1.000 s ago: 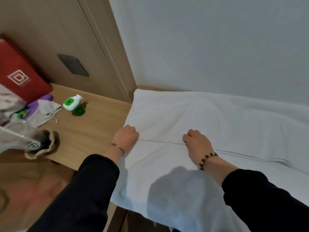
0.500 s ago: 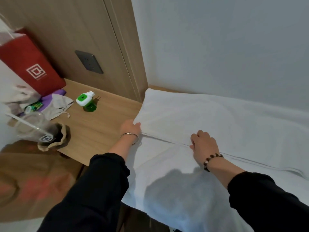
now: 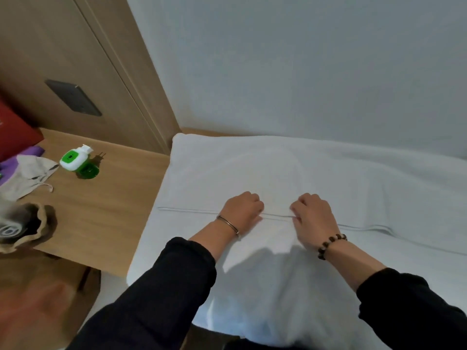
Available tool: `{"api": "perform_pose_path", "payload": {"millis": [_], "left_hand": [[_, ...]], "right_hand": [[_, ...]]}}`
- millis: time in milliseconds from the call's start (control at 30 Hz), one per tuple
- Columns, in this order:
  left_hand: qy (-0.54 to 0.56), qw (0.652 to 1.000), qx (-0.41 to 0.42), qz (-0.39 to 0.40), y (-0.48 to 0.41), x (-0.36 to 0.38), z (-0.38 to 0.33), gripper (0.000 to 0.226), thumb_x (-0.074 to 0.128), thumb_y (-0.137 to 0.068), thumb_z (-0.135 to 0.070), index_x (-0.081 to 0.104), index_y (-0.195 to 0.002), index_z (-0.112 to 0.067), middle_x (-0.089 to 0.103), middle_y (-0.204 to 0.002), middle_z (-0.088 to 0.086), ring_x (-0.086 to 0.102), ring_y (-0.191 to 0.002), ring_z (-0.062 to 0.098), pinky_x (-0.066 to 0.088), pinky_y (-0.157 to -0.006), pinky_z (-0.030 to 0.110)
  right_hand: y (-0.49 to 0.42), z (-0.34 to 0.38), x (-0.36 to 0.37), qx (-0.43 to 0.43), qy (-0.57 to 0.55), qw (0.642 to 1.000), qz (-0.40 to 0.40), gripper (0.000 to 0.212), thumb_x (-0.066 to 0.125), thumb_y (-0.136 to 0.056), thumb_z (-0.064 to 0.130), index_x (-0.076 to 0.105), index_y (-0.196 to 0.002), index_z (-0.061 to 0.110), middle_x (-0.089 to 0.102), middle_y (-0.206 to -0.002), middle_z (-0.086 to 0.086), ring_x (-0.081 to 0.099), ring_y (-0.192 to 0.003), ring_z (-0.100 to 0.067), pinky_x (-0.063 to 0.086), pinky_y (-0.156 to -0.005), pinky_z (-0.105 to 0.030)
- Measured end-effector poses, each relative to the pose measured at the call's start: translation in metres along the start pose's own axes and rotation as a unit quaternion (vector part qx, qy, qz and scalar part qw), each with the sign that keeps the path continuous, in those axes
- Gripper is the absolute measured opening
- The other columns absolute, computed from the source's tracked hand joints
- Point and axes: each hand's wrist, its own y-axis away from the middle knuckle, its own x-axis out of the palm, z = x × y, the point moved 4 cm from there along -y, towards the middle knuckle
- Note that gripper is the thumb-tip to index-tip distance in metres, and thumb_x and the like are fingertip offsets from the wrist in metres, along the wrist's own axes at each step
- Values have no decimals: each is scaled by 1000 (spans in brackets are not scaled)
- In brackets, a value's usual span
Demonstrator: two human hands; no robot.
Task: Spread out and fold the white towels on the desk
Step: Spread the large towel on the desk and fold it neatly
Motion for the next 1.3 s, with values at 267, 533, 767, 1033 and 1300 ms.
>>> {"api": "perform_pose_path", "payload": {"millis": [267, 533, 767, 1033, 1300], "left_hand": [[-67, 997, 21, 2, 0, -10, -3, 15, 49, -88, -15, 63, -92, -16, 61, -95, 0, 55, -92, 21, 42, -62, 28], [-195, 974, 100, 62, -4, -11, -32, 5, 63, -78, -25, 64, -79, -20, 61, -82, -3, 56, -76, 18, 34, -53, 26], [-59, 994, 84, 36, -53, 6, -113, 18, 45, -91, -22, 54, -105, -15, 52, -106, 2, 50, -96, 23, 34, -61, 30], [14, 995, 92, -20, -51, 20, -116, 14, 49, -91, -24, 55, -100, -15, 53, -101, 2, 49, -90, 24, 32, -62, 31], [21, 985, 127, -112, -45, 17, -124, 15, 73, -67, -3, 62, -77, -7, 58, -74, 8, 53, -59, 28, 42, -47, 31]], "right_hand": [[8, -9, -7, -61, 4, 998, 25, 24, 61, -68, -14, 64, -78, 8, 58, -82, -6, 53, -76, -26, 43, -59, -33], [16, -25, 2, -35, -84, 994, 61, 35, 42, -91, 0, 65, -113, 14, 57, -109, -2, 48, -103, -20, 37, -84, -27], [53, -127, -31, 127, 15, 992, 7, 43, 58, -79, 15, 54, -122, 20, 49, -123, 0, 43, -110, -22, 30, -90, -30], [79, -159, -22, 197, -117, 973, -23, 62, 59, -72, 6, 46, -133, 12, 31, -145, -10, 30, -129, -29, 23, -106, -34], [80, -190, -41, 264, 10, 961, -78, 38, 63, -50, -14, 62, -82, 7, 56, -87, -14, 54, -82, -35, 35, -70, -37]]}}
